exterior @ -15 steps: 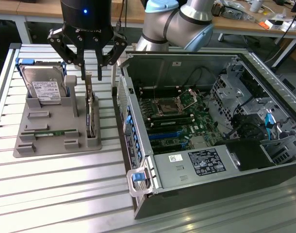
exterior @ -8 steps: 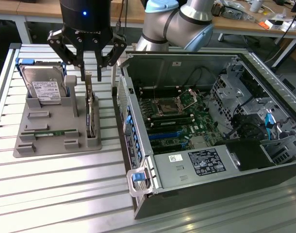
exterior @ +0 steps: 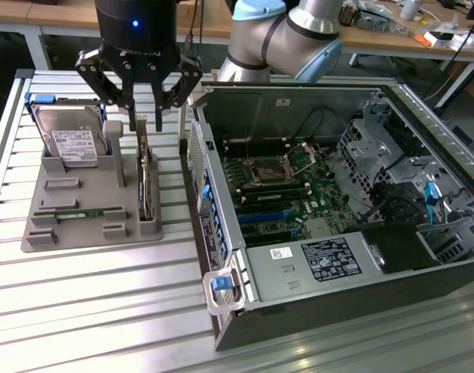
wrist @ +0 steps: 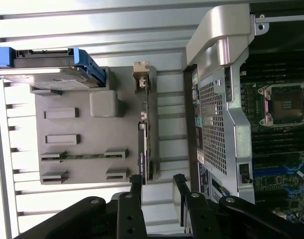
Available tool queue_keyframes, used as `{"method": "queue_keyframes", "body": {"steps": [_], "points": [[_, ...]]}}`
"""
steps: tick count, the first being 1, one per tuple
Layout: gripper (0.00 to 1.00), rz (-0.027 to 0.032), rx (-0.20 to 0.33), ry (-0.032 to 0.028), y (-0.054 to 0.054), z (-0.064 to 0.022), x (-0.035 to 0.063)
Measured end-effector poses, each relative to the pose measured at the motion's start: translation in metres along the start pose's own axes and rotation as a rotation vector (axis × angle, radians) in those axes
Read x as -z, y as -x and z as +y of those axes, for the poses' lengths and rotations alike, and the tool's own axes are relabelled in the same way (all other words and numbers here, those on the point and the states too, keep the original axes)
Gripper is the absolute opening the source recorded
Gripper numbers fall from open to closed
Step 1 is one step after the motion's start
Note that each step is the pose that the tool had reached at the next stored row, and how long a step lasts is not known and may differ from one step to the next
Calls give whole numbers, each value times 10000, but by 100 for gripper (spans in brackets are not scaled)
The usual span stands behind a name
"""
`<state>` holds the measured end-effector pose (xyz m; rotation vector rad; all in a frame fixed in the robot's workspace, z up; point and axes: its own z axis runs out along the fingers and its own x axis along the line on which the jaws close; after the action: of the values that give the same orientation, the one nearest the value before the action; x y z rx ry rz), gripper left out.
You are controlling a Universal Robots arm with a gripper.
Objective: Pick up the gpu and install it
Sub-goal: 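Pick up the gpu and move the gpu toward the slot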
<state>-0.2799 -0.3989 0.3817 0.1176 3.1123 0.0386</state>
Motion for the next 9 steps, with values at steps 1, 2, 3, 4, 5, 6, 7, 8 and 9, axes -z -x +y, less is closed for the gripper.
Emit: {"method": "queue_keyframes", "body": {"steps": [1,2,3,4,5,6,7,8,9], "points": [[38,0,0,0,-1,0,-3],[38,0,0,1,-2,0,-6],[38,0,0,0,-3,0,-8],[38,0,0,0,-4,-1,-10],[38,0,0,0,-4,0,-12],[38,0,0,0,-5,-1,-14],[38,0,1,0,-5,-1,-16],[38,0,0,0,-6,-1,-18],[38,0,0,-1,-6,-1,-19]]}}
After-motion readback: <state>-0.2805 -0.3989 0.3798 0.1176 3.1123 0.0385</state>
